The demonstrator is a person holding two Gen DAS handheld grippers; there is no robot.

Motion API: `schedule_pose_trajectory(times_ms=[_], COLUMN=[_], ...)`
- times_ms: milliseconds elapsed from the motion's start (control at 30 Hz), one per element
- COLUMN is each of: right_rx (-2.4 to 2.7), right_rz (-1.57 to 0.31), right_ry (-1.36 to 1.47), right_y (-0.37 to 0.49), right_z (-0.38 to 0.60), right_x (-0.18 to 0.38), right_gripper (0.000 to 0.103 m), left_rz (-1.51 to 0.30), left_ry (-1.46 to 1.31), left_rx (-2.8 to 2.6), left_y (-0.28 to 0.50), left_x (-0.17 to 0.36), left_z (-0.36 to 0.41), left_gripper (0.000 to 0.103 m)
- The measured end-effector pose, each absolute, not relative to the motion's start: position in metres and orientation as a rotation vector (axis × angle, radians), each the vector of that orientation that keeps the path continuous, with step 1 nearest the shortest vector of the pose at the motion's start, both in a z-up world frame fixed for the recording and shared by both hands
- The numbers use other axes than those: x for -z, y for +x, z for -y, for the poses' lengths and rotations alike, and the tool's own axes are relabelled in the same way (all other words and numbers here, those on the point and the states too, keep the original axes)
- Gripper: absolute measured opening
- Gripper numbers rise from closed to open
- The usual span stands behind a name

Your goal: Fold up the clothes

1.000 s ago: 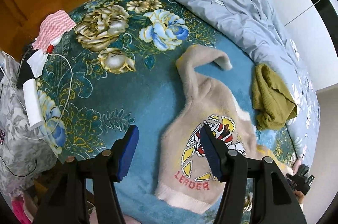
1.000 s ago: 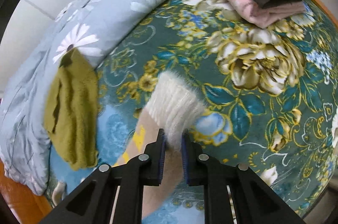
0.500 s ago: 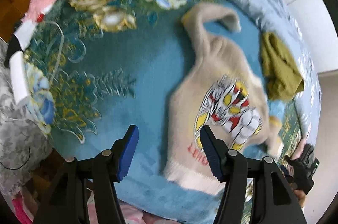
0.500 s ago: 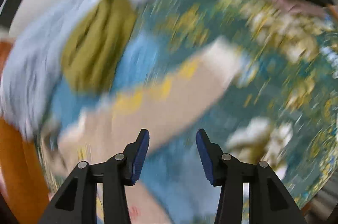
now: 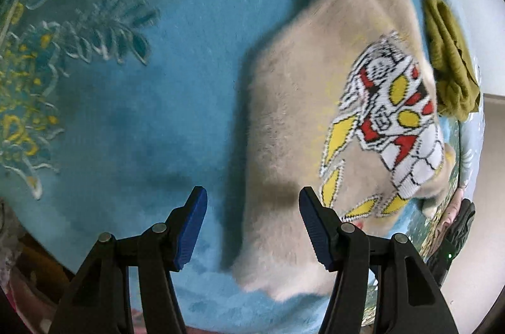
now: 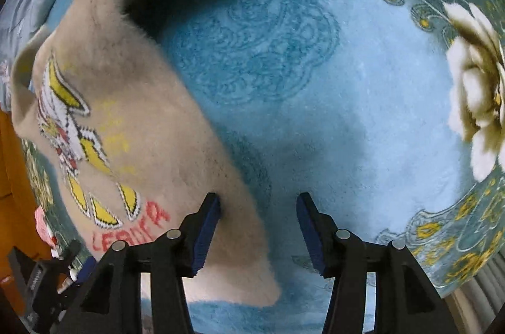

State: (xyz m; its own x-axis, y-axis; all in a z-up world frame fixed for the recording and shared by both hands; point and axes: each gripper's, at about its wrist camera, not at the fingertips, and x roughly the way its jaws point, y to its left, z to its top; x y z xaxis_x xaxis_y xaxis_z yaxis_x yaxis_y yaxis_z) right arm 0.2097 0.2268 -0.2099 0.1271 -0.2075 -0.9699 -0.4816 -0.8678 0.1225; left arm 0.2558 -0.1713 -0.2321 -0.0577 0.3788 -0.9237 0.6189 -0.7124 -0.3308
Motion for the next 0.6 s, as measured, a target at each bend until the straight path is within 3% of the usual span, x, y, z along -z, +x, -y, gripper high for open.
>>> schedule_pose_trajectory(times_ms=[33,100,200,233,300,367,500,533,600], right_rx=[-1.813,-1.806,-1.796,-1.796,-1.804,-1.878,-1.984,-1.992,-1.947], right_rz=[-0.7,-0.74,-0.806,-0.804,-0.795,-0.757,-0.63,-0.591,-0.533], right_ry=[-2.176,-2.168,-2.185,-2.195,-2.214,-2.253,-2.294,-2.305,-2.328], right_y=[0.211,0.213,0.216,0.216,0.216,0.216,0.227,0.232,0.243], right_z=[-0.227,-0.228,-0.224,-0.221,-0.215,-0.203,-0.191,-0.191,-0.194], right_x=[0.209,0.208,0.205,0.203,0.198,0.182,0.154,0.149,0.155], right_gripper=[0.056,0.053,0.03,0.023,0.013,0.011,0.011,0.011,0.011], left_rz=[-1.104,-1.134,-1.134,-1.094,-0.991,-0.85,-0.288,-0.239,-0.303], left_ry=[2.013,2.011,2.021,2.023,2.018,1.99,1.943,1.954,2.005], left_rx=[1.859,1.868,1.884,1.912,1.974,2.052,2.152,2.149,2.124], left_y=[0.255,0.253,0.248,0.246,0.242,0.241,0.247,0.249,0.254], left_x=[0.235,0.236,0.229,0.223,0.207,0.181,0.13,0.13,0.14], left_z=[0.17,0.168,0.164,0.162,0.157,0.149,0.116,0.111,0.114], left_gripper=[0.061,0.043,0.021,0.018,0.015,0.014,0.016,0.017,0.02])
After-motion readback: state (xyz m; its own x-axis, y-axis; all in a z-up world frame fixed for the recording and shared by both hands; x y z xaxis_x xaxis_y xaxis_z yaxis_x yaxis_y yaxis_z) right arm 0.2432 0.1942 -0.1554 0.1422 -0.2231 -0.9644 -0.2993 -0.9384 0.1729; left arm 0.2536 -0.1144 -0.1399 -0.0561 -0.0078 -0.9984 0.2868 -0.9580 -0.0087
